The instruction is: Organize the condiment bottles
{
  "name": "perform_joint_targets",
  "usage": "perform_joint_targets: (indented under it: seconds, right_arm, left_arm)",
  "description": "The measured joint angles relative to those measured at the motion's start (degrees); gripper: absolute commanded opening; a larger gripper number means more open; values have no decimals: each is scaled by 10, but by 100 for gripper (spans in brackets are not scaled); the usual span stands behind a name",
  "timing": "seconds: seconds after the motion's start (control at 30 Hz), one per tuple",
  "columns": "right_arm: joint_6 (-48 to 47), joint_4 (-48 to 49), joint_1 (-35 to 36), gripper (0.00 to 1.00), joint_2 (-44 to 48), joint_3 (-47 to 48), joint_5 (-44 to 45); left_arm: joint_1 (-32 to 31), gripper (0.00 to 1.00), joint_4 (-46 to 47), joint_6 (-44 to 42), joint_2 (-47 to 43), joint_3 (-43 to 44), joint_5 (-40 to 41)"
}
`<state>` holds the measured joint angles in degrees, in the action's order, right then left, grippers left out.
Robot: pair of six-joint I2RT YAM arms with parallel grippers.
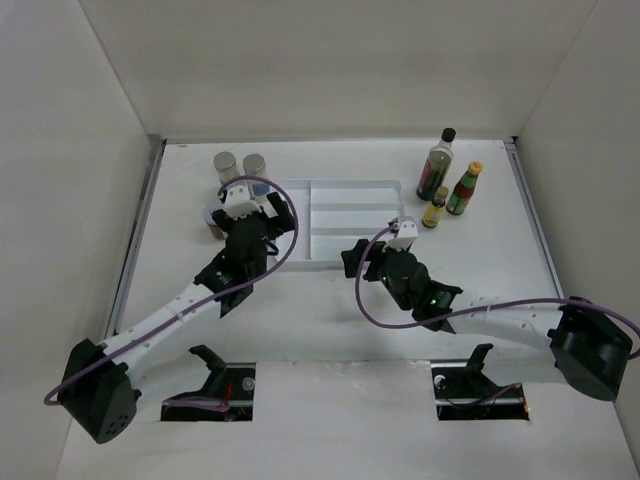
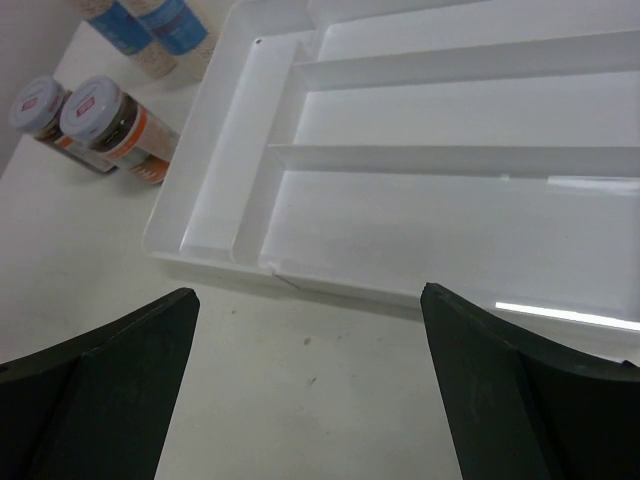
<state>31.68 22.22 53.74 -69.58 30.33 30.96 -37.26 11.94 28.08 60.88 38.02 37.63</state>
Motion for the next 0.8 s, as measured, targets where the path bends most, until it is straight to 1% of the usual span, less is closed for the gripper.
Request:
perform_joint_targets:
  seconds: [0.13, 0.17, 0.2, 0.23, 0.27, 0.3, 0.33, 0.4, 0.43, 0.47, 0.5, 0.57, 0.6, 0.63, 0.7, 0.8]
  right_arm:
    - [-3, 9, 7, 100, -8, 4, -15]
    - [-2, 9, 8, 90, -8, 3, -19]
    - [-1, 11, 8, 64, -7, 3, -24]
    - [-1, 15, 8, 43, -4, 1, -31]
    - [-1, 21, 8, 29, 1, -2, -37]
    - [2, 25, 8, 23, 10, -7, -45]
    - [6, 28, 8, 21, 18, -12, -52]
    - [11, 31, 8, 22, 34, -16, -64]
    - [12, 35, 8, 26, 40, -16, -69]
    - [13, 40, 8, 33, 43, -17, -74]
    - [15, 45, 8, 43, 43, -17, -78]
    - [17, 52, 7, 67, 40, -17, -87]
    - [17, 55, 7, 76, 36, -17, -91]
    - [18, 57, 7, 81, 31, -17, -96]
    - [17, 58, 7, 86, 18, -17, -104]
    - [18, 57, 7, 90, 1, -17, -114]
  left_arm:
    - [-7, 100, -37, -36, -53, 3, 47]
    - [-5, 93, -47, -40, -55, 8, 54]
    - [0, 71, -59, -42, -50, 16, 57]
    - [4, 43, -67, -44, -41, 25, 60]
    - [9, 29, -74, -45, -28, 31, 63]
    - [15, 21, -82, -48, -16, 36, 64]
    - [22, 17, -91, -47, -2, 37, 65]
    - [36, 19, -118, -43, 25, 40, 68]
    - [42, 25, -133, -40, 40, 44, 70]
    - [47, 34, -145, -37, 54, 49, 72]
    - [50, 46, -155, -35, 66, 54, 76]
    - [56, 62, -166, -30, 84, 62, 81]
    - [59, 69, -168, -27, 92, 66, 82]
    - [63, 73, -168, -26, 99, 70, 83]
    - [73, 77, -168, -24, 113, 76, 82]
    - [87, 78, -167, -23, 137, 86, 68]
